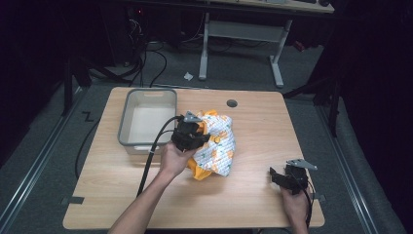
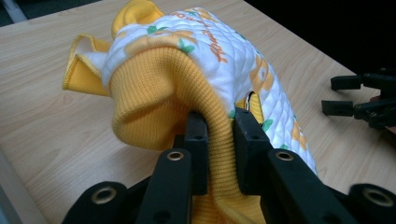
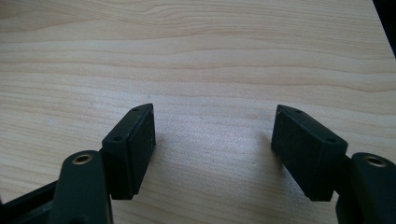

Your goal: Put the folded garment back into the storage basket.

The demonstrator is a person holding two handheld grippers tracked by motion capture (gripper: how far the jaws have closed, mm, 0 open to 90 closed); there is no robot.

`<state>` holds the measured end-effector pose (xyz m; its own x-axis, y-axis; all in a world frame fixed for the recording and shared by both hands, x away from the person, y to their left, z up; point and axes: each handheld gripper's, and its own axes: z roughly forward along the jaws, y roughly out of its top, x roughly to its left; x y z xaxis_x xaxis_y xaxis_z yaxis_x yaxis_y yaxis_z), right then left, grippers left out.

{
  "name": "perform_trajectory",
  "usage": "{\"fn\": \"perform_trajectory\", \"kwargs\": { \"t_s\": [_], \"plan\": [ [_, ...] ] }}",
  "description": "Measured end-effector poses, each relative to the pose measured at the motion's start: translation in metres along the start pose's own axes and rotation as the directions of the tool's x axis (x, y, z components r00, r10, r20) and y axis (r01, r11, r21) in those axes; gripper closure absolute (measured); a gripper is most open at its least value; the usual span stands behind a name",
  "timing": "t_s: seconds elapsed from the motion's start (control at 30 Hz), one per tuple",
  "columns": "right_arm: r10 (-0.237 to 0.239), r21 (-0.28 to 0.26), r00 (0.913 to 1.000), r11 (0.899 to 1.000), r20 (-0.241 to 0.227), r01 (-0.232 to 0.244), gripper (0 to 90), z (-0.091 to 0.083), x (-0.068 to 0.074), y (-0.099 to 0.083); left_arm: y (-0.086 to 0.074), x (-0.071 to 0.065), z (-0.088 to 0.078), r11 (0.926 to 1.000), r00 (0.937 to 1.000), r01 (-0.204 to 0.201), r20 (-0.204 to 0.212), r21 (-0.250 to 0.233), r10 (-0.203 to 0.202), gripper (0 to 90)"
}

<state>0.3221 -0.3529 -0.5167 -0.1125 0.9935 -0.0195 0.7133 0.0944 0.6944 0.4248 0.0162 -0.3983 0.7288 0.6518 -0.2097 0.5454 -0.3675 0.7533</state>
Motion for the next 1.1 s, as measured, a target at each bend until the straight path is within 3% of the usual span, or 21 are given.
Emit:
{"fn": "perform_trajectory", "kwargs": {
  "t_s": [0.17, 0.5, 0.77, 1.1],
  "plan": [
    [-0.001, 0.000, 1.0000, 1.000, 0.000, 0.001, 31.0, 0.000, 0.000, 0.000, 0.001, 0.005, -0.007, 0.9997, 0.9998, 0.017, 0.012, -0.016, -0.017, 77.7],
    [0.001, 0.000, 1.0000, 1.000, 0.000, -0.001, 31.0, 0.000, 0.000, 0.000, 0.013, 0.005, -0.023, 0.9990, 1.0000, 0.001, -0.006, -0.045, -0.002, 77.8],
    [-0.001, 0.000, 1.0000, 1.000, 0.001, 0.001, 31.0, 0.000, 0.000, 0.000, 0.012, 0.025, -0.045, 0.9968, 0.9987, 0.049, -0.007, -0.063, -0.050, 77.8],
    [0.000, 0.000, 1.0000, 1.000, 0.001, 0.000, 30.9, 0.000, 0.000, 0.000, 0.019, 0.045, -0.072, 0.9946, 0.9976, 0.064, -0.021, -0.082, -0.066, 77.7]
  ]
}}
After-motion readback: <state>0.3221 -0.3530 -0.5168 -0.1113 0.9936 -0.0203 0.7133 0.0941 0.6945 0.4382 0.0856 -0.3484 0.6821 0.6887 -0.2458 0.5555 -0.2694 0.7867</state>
